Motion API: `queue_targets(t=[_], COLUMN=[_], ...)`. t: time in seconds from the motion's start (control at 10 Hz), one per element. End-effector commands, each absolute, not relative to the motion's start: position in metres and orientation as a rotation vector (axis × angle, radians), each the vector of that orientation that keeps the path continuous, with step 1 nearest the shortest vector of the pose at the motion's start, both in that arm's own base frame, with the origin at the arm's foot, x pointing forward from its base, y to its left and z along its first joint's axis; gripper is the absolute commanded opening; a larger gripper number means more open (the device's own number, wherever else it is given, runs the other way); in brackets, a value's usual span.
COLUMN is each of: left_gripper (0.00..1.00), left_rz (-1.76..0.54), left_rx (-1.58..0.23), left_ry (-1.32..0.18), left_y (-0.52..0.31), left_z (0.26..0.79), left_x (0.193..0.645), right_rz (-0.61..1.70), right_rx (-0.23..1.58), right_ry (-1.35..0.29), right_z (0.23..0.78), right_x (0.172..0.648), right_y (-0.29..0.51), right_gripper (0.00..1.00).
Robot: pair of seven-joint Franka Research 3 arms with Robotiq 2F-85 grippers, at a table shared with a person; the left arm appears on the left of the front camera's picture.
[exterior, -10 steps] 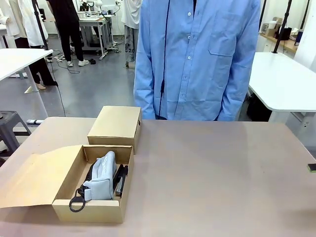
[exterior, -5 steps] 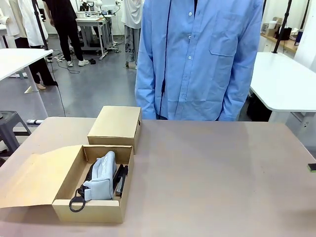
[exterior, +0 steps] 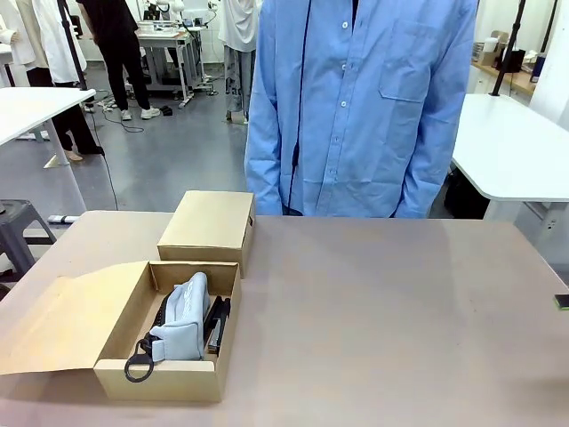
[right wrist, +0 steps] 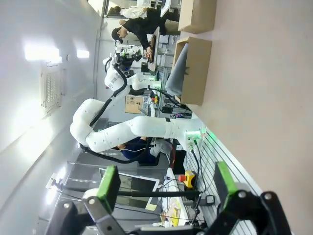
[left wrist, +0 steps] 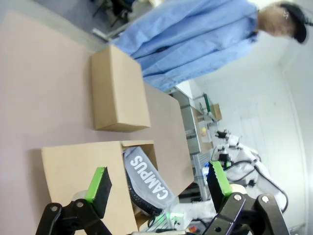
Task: Place items inside the box.
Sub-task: Close the lid of the Mailer Box closest to the robot.
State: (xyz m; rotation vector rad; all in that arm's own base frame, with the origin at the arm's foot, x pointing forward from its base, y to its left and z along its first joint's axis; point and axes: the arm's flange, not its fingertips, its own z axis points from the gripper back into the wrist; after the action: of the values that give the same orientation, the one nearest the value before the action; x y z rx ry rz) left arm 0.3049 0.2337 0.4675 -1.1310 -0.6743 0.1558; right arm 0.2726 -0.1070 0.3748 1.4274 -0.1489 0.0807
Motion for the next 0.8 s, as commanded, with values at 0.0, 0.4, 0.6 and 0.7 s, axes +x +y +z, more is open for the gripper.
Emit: queue_targets(t=[0.0, 0.4, 0.6, 0.7], left_gripper=[1.00, 1.00, 1.00, 1.00], left_rz=[-0.273, -0.948, -1.132, -1.254], left_rx=[-1.184, -1.135, -1.008, -0.815], left_ry=[-0.857, -0.836, -1.041, -1.175], left_y=[0.179, 0.075, 0.088, 0.101], left_z=[0.526, 0.505, 0.463, 0.440], left_x=[0.271, 0.237, 0.241, 0.250], right_rz=[0.070, 0.070, 0.070, 0.070], right_rx=[1.437, 1.437, 1.437, 1.437], right_ry=[-0.142, -0.142, -0.142, -0.142], right_z=[0.380, 0.380, 0.380, 0.380], right_x=[0.272, 0.272, 0.272, 0.272], right_y=[-0.107, -0.107, -0.107, -0.107], right_gripper=[1.00, 1.00, 1.00, 1.00])
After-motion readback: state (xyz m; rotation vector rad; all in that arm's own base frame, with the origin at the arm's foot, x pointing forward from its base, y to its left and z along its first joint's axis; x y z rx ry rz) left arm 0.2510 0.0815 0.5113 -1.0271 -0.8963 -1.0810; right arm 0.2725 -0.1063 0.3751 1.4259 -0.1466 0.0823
